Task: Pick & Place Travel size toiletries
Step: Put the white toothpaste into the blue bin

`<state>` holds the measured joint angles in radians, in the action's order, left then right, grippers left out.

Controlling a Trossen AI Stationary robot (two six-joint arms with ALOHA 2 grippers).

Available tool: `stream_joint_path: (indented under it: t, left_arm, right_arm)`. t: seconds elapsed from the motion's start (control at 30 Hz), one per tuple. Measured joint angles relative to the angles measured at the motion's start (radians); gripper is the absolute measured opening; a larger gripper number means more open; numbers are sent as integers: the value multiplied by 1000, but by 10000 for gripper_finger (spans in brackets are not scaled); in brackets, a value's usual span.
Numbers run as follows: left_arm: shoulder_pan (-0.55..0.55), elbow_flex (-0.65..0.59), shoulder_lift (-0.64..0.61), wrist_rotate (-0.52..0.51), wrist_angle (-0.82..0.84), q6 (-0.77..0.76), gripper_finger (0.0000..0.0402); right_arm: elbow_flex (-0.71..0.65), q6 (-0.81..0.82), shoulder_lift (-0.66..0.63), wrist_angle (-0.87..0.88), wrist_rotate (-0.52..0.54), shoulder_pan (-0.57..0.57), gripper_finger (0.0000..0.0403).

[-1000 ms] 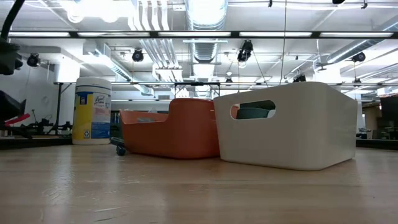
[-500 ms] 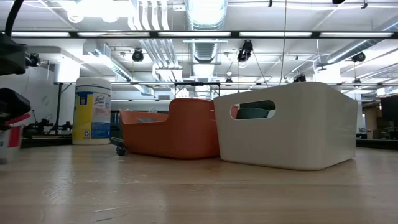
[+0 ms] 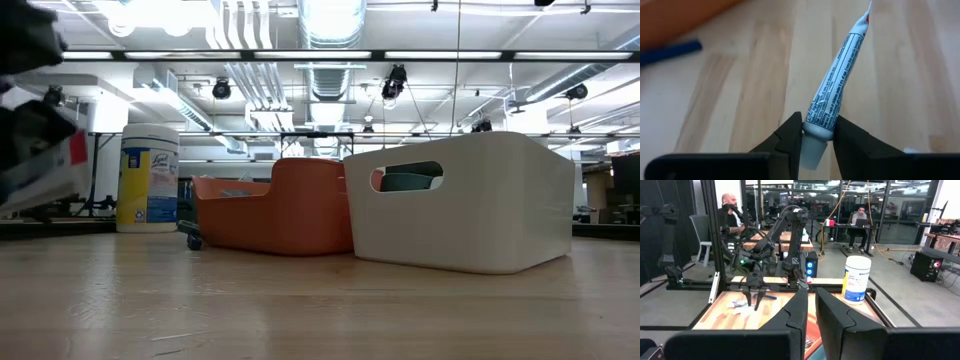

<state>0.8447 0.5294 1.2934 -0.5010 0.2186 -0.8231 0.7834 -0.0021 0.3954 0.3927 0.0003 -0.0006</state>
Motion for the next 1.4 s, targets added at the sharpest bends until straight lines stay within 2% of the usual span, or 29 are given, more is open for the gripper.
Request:
stream_joint_path:
  t: [0.2,0.3,0.53,0.83,1.1,1.23,1.4]
  left_arm:
    - [-68,72,0,-29,-1,114,96]
    - [-129,112,0,7,-1,203,96]
    - [-302,207,-1,115,-2,523,96]
    - [-536,299,-1,123,-39,863,96]
    - [-783,290,2,134,-177,920,97]
    - [-877,242,32,181,-349,880,97]
    - [-927,198,115,202,-641,843,97]
  right_arm:
    - [0,2,0,0,0,0,34]
    - [0,0,0,0,0,0,34]
    - [0,2,0,0,0,0,34]
    - [0,1,0,0,0,0,34]
    - [0,0,0,0,0,0,34]
    - [0,0,0,0,0,0,34]
    - [0,0,0,0,0,0,34]
